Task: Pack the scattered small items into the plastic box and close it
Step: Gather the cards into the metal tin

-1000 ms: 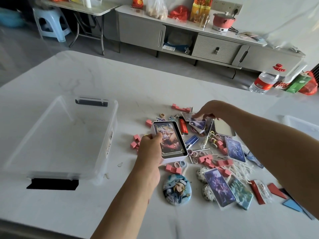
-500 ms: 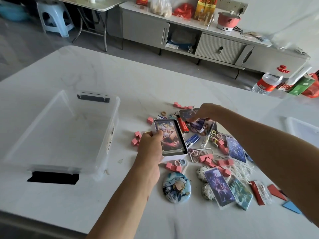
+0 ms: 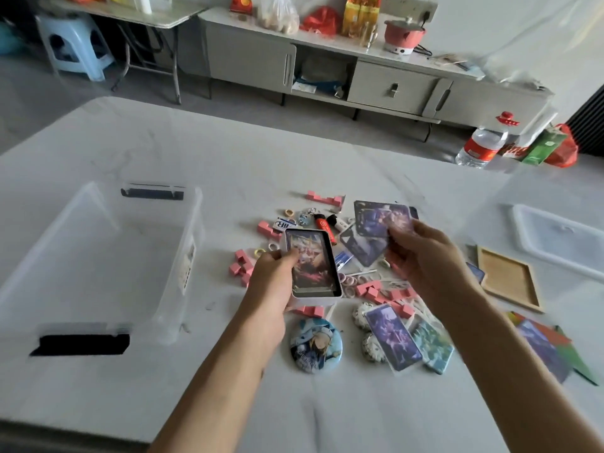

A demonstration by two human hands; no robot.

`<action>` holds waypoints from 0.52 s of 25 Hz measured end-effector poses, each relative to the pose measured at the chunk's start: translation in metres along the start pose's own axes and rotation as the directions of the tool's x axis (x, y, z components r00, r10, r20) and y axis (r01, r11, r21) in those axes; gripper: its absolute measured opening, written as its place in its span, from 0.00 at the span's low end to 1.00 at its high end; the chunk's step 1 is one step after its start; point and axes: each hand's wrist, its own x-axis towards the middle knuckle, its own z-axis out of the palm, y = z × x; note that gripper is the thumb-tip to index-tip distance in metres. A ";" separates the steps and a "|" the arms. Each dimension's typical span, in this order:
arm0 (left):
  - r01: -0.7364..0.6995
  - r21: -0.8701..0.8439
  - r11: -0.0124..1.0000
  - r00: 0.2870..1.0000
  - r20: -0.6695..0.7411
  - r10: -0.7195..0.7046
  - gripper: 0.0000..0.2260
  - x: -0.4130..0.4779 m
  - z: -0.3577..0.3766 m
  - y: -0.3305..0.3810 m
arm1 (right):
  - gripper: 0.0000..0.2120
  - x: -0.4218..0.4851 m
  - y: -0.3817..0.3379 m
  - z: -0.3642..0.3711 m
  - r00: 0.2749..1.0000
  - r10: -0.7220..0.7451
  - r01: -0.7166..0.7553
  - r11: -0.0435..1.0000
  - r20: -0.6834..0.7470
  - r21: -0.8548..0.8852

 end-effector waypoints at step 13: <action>-0.003 0.137 0.991 0.923 0.382 -0.050 0.08 -0.018 0.035 -0.016 | 0.10 -0.039 -0.005 -0.049 0.989 -0.046 0.104 0.885 0.138 -0.454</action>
